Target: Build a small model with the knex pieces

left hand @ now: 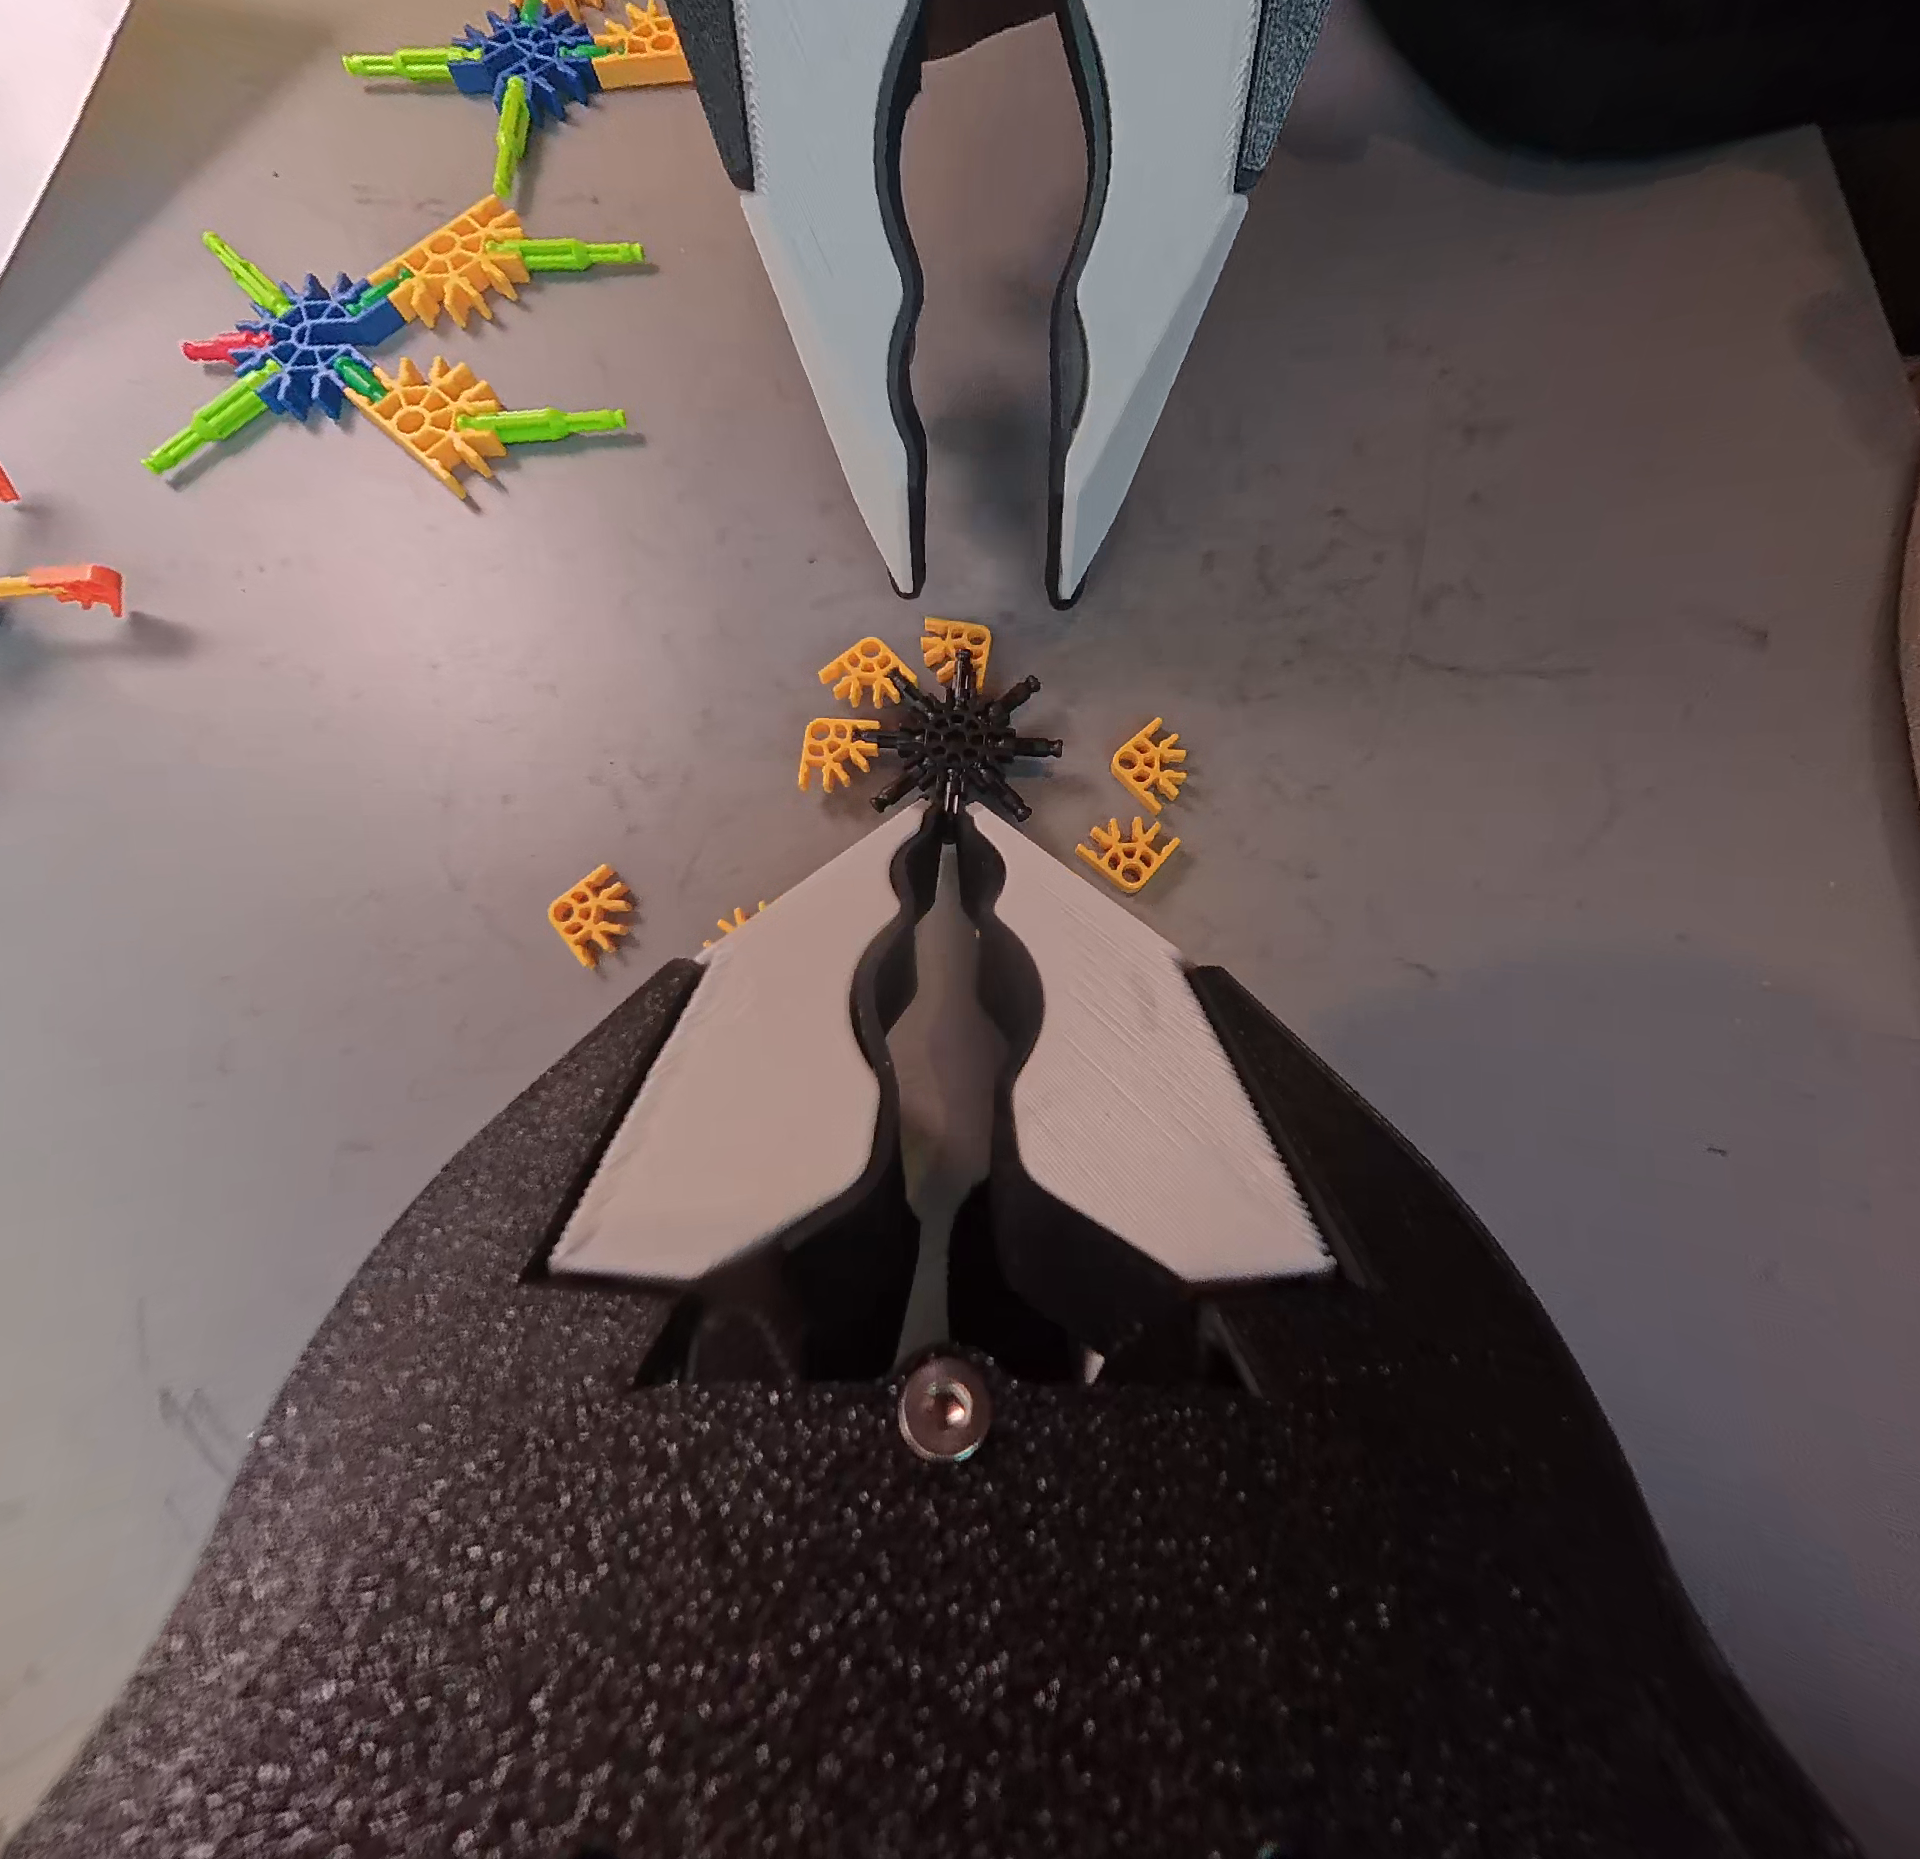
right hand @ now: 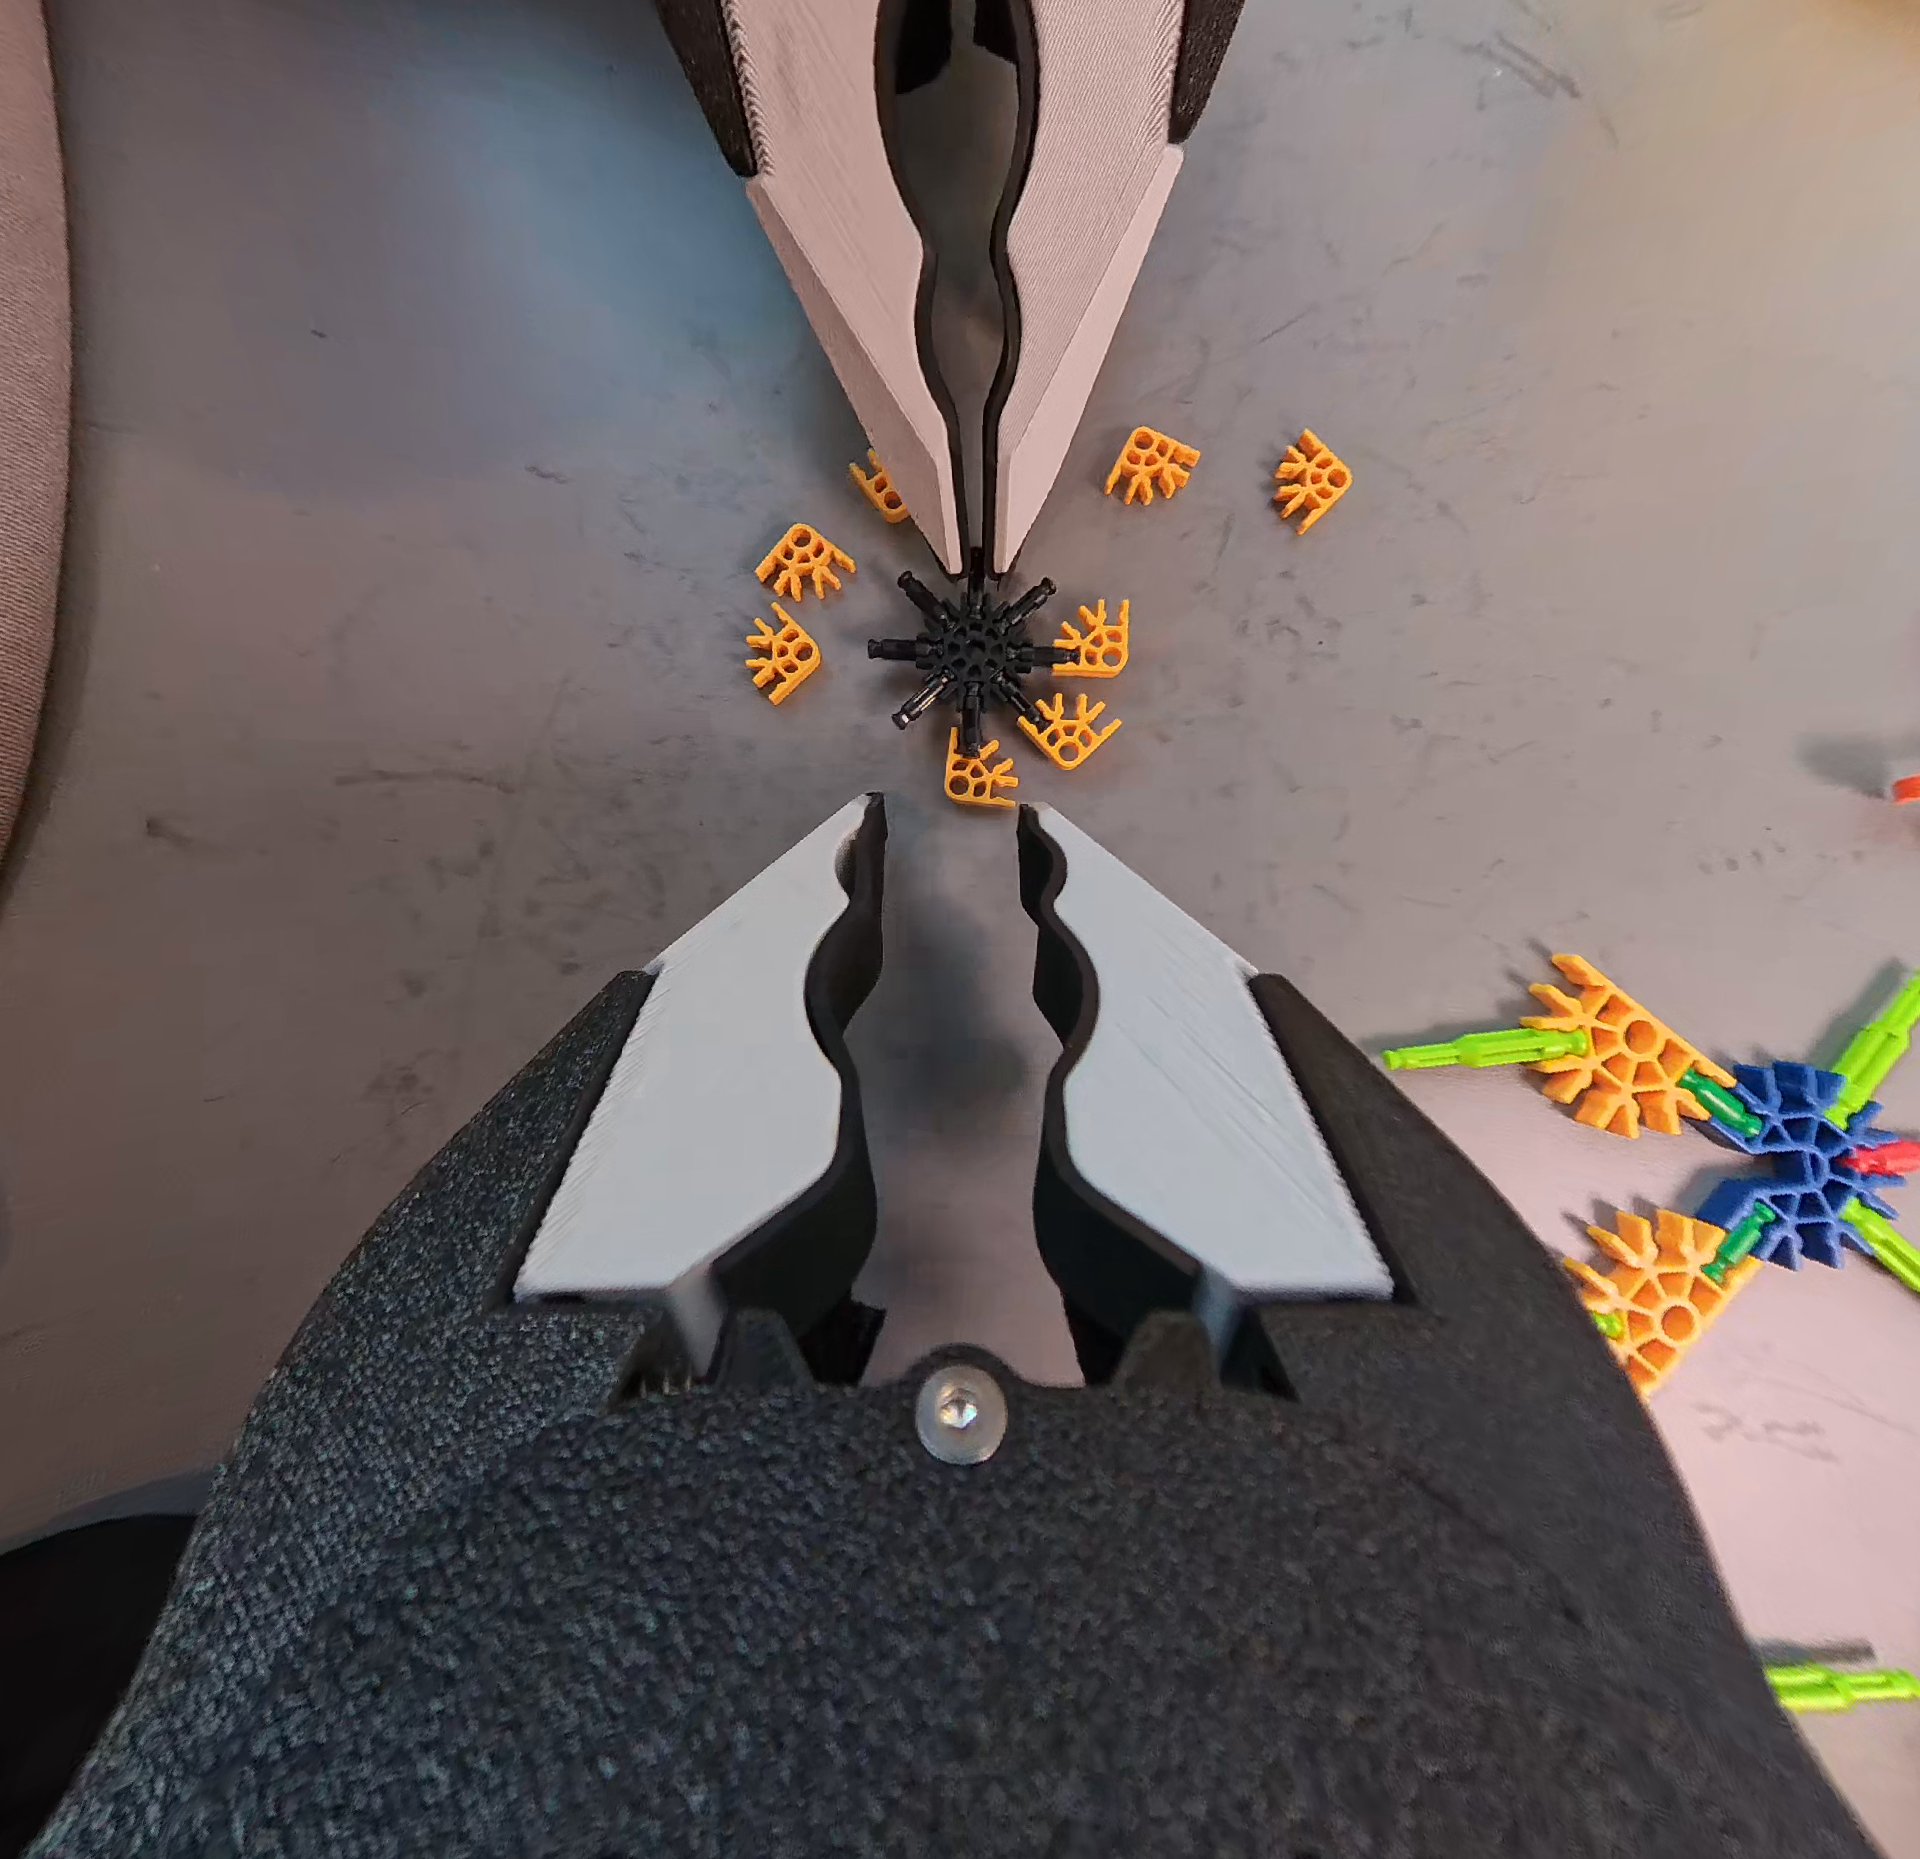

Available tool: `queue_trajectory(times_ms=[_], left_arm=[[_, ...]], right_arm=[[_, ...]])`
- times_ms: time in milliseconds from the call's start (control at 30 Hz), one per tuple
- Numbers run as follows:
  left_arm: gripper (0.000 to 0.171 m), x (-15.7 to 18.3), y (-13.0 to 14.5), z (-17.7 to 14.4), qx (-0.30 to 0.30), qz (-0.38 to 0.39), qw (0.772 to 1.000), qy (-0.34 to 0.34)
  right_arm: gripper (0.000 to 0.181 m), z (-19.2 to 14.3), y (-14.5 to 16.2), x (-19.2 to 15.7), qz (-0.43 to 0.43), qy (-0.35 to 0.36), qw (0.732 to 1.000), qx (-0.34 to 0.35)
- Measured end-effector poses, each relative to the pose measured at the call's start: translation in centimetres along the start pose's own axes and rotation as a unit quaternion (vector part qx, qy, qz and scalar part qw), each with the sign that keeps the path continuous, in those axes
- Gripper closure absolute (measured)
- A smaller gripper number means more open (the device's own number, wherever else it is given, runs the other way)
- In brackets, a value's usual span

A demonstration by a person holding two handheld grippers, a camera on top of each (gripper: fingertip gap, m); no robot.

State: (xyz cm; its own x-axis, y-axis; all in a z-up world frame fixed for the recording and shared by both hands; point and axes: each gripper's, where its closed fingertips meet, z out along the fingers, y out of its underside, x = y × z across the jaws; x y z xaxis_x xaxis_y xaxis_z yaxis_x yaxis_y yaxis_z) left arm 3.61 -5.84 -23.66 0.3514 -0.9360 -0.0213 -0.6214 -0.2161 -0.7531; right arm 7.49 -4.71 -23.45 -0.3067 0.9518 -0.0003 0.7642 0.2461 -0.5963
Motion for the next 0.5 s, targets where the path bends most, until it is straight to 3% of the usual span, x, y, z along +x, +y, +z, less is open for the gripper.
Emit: queue_trajectory(times_ms=[267, 500], left_arm=[[0.169, 0.1, 0.2, 0.1, -0.006, 0.002, 1.000, 0.001], [0.169, 0.1, 0.4, 0.2, -0.010, 0.005, 1.000, 0.001]], right_arm=[[0.181, 0.2, -1.3, 0.2, -0.017, 0.017, 0.999, 0.025], [0.181, 0.9, -1.3, 0.3, -0.015, 0.018, 1.000, 0.018]])
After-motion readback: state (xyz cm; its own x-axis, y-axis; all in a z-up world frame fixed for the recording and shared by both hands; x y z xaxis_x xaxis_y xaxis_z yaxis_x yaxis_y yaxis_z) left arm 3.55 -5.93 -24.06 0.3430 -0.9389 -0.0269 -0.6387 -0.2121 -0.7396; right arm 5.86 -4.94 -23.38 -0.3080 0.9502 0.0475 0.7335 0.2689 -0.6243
